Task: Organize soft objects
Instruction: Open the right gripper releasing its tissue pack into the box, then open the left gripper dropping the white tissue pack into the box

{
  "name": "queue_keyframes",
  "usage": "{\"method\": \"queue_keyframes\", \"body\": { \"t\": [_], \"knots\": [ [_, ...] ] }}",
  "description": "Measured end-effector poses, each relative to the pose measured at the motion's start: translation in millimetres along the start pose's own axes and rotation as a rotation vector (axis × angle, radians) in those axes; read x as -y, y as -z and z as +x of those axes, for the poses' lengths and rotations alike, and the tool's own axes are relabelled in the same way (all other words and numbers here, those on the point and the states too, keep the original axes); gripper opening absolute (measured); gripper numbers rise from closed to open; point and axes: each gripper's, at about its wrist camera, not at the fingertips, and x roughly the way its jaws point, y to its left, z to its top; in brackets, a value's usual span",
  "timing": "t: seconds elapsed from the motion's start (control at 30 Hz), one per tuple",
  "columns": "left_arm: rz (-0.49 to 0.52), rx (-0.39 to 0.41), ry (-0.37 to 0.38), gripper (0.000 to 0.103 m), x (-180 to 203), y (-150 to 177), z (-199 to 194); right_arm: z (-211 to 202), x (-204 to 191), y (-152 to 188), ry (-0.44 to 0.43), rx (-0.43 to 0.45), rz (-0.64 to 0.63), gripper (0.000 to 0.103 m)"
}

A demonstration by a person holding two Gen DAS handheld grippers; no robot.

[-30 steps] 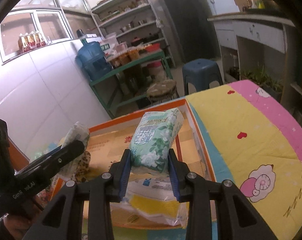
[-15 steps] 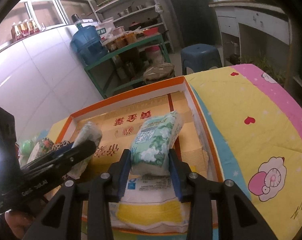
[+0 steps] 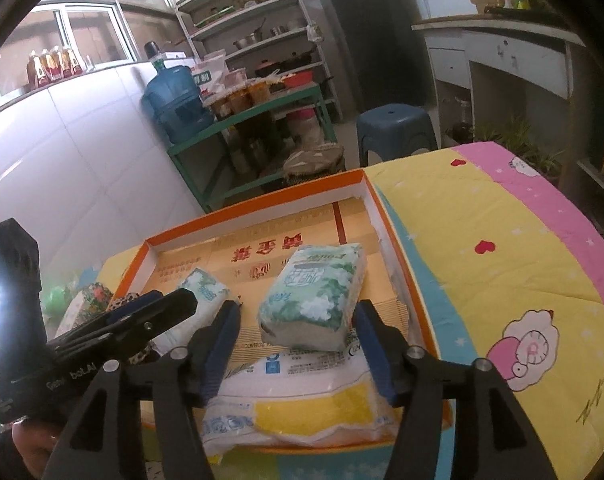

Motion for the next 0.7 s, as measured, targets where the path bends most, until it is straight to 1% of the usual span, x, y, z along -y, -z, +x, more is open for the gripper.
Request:
{"method": "queue_keyframes", "body": {
  "t": [0.3, 0.43, 0.7],
  "knots": [
    [-0.002, 0.068, 0.036, 0.075, 6, 1, -27, -31, -9, 3, 0.004, 0.085, -0.019, 0.059],
    [-0.004, 0.083, 0.047, 0.075, 6, 3, -42, -47, -20, 5, 0.013, 0.126, -0.045, 0.059],
    [0.021, 0.128, 0.055, 0.075, 13, 8, -77, -76, -38, 13, 0.022, 0.181, -0.07, 0.059]
  ]
}}
